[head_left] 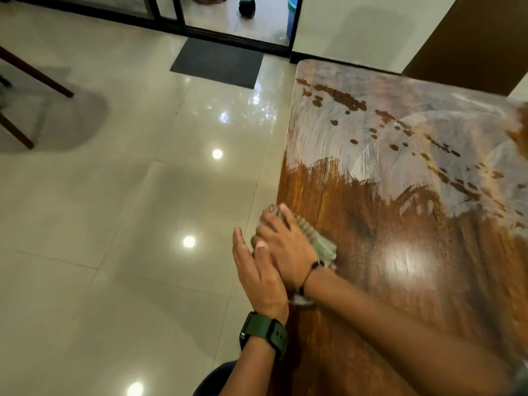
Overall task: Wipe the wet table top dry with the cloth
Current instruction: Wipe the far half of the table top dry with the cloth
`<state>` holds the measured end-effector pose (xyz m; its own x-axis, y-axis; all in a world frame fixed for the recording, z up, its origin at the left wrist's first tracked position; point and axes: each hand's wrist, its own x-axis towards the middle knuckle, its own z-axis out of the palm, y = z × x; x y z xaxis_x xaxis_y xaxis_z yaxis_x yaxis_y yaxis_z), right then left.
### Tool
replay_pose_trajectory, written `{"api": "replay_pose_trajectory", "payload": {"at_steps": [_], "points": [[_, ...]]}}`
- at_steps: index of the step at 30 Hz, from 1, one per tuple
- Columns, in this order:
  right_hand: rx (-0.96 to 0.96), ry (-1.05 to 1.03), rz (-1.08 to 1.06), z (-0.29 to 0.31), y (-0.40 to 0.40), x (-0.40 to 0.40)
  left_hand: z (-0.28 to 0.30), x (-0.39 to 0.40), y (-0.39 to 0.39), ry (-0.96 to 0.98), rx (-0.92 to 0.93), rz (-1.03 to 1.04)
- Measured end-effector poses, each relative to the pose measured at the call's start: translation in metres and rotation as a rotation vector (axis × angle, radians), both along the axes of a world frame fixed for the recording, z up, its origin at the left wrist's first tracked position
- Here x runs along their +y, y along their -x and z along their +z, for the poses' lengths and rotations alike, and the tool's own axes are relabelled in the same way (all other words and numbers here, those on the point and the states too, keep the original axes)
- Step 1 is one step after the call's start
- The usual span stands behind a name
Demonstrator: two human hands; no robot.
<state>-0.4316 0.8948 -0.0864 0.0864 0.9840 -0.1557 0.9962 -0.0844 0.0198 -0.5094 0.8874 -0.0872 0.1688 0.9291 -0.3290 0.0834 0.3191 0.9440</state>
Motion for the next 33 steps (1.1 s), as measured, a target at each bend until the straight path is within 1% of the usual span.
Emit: {"api": "replay_pose_trajectory", "payload": {"at_steps": [2, 4, 8, 10, 14, 16, 18, 20, 23, 26, 29, 33], "points": [[-0.001, -0.093, 0.051, -0.010, 0.006, -0.014, -0.002, -0.005, 0.000, -0.115, 0.114, -0.043], [0.006, -0.127, 0.029, -0.014, -0.005, -0.009, -0.004, -0.009, -0.001, -0.244, 0.179, -0.113], [0.114, -0.067, -0.026, -0.005, -0.036, 0.022, -0.014, -0.015, 0.000, -0.502, 0.316, -0.257], [0.127, -0.023, -0.073, -0.001, -0.064, 0.047, -0.015, -0.017, -0.003, -0.552, 0.380, -0.298], [0.063, -0.027, -0.138, 0.004, -0.126, 0.106, -0.014, -0.018, -0.006, -0.586, 0.487, -0.348], [0.047, -0.039, -0.156, 0.002, -0.133, 0.115, -0.008, -0.014, -0.014, -0.533, 0.479, -0.321], [0.089, -0.075, -0.180, -0.001, -0.123, 0.106, -0.001, -0.006, -0.028, -0.470, 0.432, -0.296], [0.113, -0.101, -0.216, -0.005, -0.108, 0.077, 0.006, 0.007, -0.047, -0.461, 0.405, -0.288], [-0.017, -0.166, -0.184, -0.017, -0.093, 0.017, 0.008, 0.034, -0.077, -0.418, 0.421, -0.281], [0.010, -0.157, -0.236, -0.028, -0.101, -0.007, 0.003, 0.055, -0.101, -0.361, 0.490, -0.263], [0.008, -0.160, -0.219, -0.024, -0.111, 0.008, -0.002, 0.058, -0.112, -0.416, 0.608, -0.274], [0.075, -0.104, -0.206, -0.017, -0.148, 0.046, -0.008, 0.051, -0.114, -0.489, 0.732, -0.245]]}}
